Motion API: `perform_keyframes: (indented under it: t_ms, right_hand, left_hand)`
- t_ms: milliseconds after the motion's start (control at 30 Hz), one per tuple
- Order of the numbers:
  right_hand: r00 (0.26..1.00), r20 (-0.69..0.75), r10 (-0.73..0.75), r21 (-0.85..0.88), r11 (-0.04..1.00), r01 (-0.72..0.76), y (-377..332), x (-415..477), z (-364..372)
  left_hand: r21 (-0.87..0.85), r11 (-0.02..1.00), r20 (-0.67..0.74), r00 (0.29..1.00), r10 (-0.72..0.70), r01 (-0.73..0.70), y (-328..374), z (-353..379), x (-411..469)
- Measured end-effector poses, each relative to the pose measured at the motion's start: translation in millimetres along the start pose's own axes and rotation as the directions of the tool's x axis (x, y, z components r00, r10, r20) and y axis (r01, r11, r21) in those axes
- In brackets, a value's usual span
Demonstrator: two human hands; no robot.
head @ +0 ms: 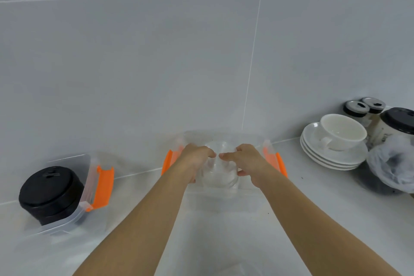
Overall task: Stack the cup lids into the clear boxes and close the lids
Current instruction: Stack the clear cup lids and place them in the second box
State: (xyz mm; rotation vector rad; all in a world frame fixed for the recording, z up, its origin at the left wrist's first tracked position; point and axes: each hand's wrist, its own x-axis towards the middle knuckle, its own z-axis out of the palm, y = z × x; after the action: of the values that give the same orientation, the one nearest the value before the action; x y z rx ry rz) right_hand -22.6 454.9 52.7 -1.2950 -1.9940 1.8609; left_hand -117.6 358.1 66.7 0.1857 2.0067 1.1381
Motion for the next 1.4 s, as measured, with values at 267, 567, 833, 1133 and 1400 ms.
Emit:
perform_keyframes:
  t_ms: [267,567,833,1133,1400]
  right_hand:
    - [0.998,0.030,0.049,-0.007,0.999,-0.049,2.2,9.7,-3.3]
    - [0.972,0.050,0.228,-0.097,0.970,-0.222,2.3,9.9,-6.4]
    - [0.956,0.103,0.274,-0.098,0.959,-0.264,3.4,13.9,-6.2]
    - [0.961,0.113,0.251,-0.049,0.968,-0.247,6.1,17.2,-6.1]
    - [0.960,0.134,0.248,-0.037,0.969,-0.245,6.0,17.9,-7.4]
  left_hand:
    - [-0.003,1.000,0.014,0.999,-0.030,0.030,-4.5,4.3,10.2]
    - [0.020,0.998,0.056,0.996,-0.063,0.062,-8.3,6.0,15.8]
    - [0.016,0.998,0.088,0.994,-0.069,0.068,-9.8,6.3,16.0]
    - [-0.012,0.994,0.095,0.990,-0.109,0.111,-7.9,5.3,13.7]
    - [-0.040,0.989,0.110,0.984,-0.137,0.143,-6.1,4.9,11.3]
